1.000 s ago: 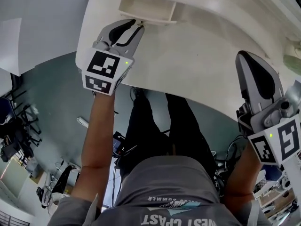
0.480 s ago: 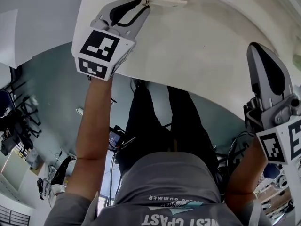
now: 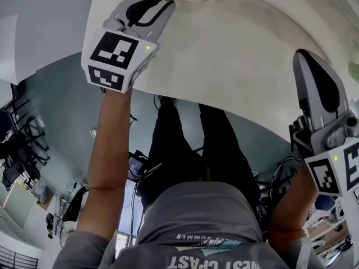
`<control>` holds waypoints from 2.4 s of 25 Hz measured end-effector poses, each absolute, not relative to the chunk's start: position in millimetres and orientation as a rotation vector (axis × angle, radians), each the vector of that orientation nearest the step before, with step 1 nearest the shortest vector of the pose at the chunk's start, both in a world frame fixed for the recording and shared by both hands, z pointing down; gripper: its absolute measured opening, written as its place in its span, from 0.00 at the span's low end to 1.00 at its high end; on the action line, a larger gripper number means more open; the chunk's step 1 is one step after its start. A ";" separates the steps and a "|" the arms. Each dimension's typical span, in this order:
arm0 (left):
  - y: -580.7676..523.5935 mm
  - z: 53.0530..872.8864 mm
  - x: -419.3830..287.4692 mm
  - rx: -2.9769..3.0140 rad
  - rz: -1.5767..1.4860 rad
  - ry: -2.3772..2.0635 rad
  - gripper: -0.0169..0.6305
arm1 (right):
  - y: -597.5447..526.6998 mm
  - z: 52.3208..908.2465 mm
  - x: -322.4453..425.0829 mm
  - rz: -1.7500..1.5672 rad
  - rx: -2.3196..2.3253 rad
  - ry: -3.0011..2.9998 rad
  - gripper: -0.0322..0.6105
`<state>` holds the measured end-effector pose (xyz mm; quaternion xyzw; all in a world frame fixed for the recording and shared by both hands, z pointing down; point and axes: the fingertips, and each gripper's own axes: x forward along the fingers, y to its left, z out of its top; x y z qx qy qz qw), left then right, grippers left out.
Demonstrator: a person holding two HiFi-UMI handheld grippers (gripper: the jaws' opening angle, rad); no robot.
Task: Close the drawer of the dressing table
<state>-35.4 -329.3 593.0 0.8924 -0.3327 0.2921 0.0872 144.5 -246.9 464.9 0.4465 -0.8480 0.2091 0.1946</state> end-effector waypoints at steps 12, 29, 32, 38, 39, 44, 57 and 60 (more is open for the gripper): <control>-366.0 583.0 -23.8 2.672 0.898 -1.014 0.13 | -253.6 453.3 160.2 0.588 1.293 -2.369 0.05; -377.6 576.8 -9.9 2.639 0.918 -0.950 0.14 | -256.2 426.8 172.8 0.567 1.348 -2.378 0.05; -373.0 572.2 -10.0 2.639 0.888 -0.931 0.15 | -256.0 422.2 174.0 0.558 1.357 -2.379 0.05; -361.4 549.5 -12.8 2.662 0.900 -0.885 0.15 | -258.3 404.3 171.0 0.533 1.367 -2.387 0.05; -359.8 540.8 -13.3 2.671 0.900 -0.878 0.14 | -259.2 398.1 169.4 0.523 1.366 -2.392 0.05; -348.1 493.2 -16.6 2.744 0.885 -0.849 0.09 | -262.9 368.3 158.4 0.457 1.369 -2.418 0.05; -300.4 335.8 -20.8 2.986 0.691 -0.858 0.03 | -250.9 299.0 134.4 0.299 1.401 -2.439 0.05; -275.6 296.5 -35.6 3.026 0.648 -0.874 0.03 | -232.2 275.5 118.9 0.265 1.408 -2.442 0.05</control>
